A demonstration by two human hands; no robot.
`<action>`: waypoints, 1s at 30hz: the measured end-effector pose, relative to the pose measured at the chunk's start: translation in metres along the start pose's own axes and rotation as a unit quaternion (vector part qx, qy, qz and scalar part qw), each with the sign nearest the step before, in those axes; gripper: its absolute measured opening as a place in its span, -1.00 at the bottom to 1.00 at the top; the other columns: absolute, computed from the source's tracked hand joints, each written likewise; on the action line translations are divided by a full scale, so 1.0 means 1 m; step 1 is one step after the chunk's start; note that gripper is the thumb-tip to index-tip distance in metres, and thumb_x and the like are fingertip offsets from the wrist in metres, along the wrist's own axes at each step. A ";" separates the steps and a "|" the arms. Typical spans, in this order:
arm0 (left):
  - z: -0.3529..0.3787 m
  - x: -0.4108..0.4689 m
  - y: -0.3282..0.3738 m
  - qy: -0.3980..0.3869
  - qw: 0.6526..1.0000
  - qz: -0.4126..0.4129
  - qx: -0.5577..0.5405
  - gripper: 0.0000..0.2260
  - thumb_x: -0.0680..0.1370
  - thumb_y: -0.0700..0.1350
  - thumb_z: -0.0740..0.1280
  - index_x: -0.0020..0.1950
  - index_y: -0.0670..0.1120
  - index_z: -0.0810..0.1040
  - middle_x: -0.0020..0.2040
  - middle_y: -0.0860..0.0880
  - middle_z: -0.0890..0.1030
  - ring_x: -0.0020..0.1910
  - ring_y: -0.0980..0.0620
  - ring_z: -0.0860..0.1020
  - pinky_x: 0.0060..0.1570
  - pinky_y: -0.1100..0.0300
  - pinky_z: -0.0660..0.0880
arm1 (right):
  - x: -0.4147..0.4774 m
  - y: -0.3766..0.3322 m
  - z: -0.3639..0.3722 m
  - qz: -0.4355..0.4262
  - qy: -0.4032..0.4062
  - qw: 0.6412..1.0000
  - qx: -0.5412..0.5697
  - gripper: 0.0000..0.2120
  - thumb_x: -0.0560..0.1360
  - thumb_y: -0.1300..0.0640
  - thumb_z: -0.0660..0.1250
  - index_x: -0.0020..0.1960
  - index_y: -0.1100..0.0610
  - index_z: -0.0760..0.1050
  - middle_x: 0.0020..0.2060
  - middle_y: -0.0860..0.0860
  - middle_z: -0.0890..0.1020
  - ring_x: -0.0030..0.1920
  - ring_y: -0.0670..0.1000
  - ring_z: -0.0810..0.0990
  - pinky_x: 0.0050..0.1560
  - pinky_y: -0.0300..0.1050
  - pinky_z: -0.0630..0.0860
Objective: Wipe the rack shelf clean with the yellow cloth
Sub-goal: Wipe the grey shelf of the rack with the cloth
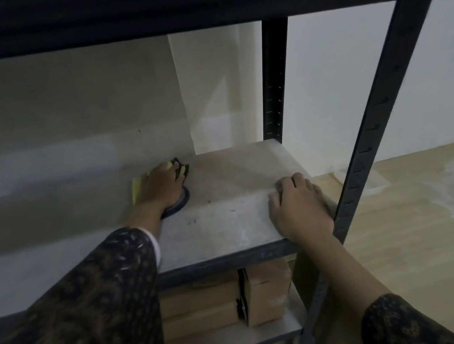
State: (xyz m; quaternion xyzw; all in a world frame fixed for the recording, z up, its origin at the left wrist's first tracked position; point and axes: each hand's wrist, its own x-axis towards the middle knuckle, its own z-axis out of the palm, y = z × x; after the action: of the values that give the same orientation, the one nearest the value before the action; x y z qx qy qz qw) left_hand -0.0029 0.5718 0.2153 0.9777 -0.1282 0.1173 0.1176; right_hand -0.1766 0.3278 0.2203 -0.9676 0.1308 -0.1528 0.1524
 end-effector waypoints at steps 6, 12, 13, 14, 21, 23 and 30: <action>0.019 0.046 0.039 -0.031 0.993 0.108 -0.029 -0.61 0.65 0.03 0.09 0.39 -0.12 0.40 0.38 -0.17 0.43 0.31 -0.17 0.42 0.28 0.00 0.35 | 0.002 0.003 0.004 0.021 0.021 0.999 0.031 -0.65 0.60 -0.01 0.01 0.32 0.08 0.33 0.25 0.07 0.43 0.25 0.12 0.39 0.32 0.10 0.36; 0.009 0.002 0.076 -0.069 0.968 0.229 -0.081 -0.65 0.62 0.00 0.17 0.37 -0.10 0.44 0.34 -0.12 0.49 0.28 -0.10 0.47 0.28 0.06 0.34 | 0.001 0.004 0.003 0.028 0.099 0.988 0.116 -0.56 0.56 0.15 0.06 0.44 0.09 0.20 0.35 0.06 0.37 0.36 0.11 0.31 0.31 0.15 0.38; 0.005 -0.012 0.083 -0.091 0.959 0.251 -0.093 -0.65 0.62 0.00 0.16 0.35 -0.11 0.45 0.32 -0.13 0.51 0.26 -0.11 0.47 0.27 0.05 0.35 | 0.000 0.003 0.003 0.030 0.109 0.984 0.136 -0.55 0.54 0.17 0.06 0.43 0.08 0.20 0.34 0.05 0.37 0.36 0.11 0.31 0.30 0.16 0.40; 0.001 -0.028 0.090 -0.109 0.950 0.271 -0.106 -0.64 0.62 0.01 0.16 0.35 -0.12 0.45 0.32 -0.14 0.50 0.26 -0.10 0.46 0.28 0.04 0.34 | -0.001 0.003 0.002 0.034 0.118 0.980 0.154 -0.54 0.53 0.19 0.07 0.43 0.06 0.19 0.33 0.04 0.37 0.36 0.10 0.32 0.28 0.17 0.41; -0.037 -0.129 0.100 -0.147 0.902 0.381 -0.143 -0.62 0.61 0.05 0.13 0.38 0.00 0.45 0.38 -0.02 0.46 0.35 0.04 0.40 0.33 0.17 0.27 | -0.006 0.000 -0.004 0.053 0.149 0.965 0.207 -0.59 0.55 0.23 0.08 0.39 0.06 0.24 0.30 0.06 0.43 0.32 0.09 0.40 0.25 0.15 0.46; -0.046 -0.148 0.098 -0.151 0.894 0.390 -0.160 -0.60 0.58 0.01 0.08 0.33 -0.06 0.50 0.35 -0.04 0.50 0.32 0.04 0.43 0.31 0.18 0.31 | -0.008 -0.001 -0.006 0.050 0.143 0.967 0.207 -0.60 0.56 0.22 0.07 0.39 0.08 0.24 0.29 0.07 0.43 0.32 0.10 0.40 0.25 0.16 0.46; -0.070 -0.148 0.031 -0.001 0.946 0.204 -0.253 -0.71 0.58 -0.20 0.19 0.28 -0.10 0.49 0.26 0.02 0.47 0.23 0.23 0.38 0.22 0.43 0.27 | -0.010 -0.001 -0.007 0.057 0.127 0.969 0.202 -0.62 0.57 0.20 0.07 0.38 0.12 0.26 0.27 0.11 0.45 0.32 0.13 0.40 0.28 0.18 0.42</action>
State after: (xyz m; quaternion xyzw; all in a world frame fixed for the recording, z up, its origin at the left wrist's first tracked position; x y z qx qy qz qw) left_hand -0.1649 0.5937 0.2491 0.8687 -0.3507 0.1015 0.3347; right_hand -0.1877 0.3301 0.2240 -0.8802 0.1705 -0.2892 0.3354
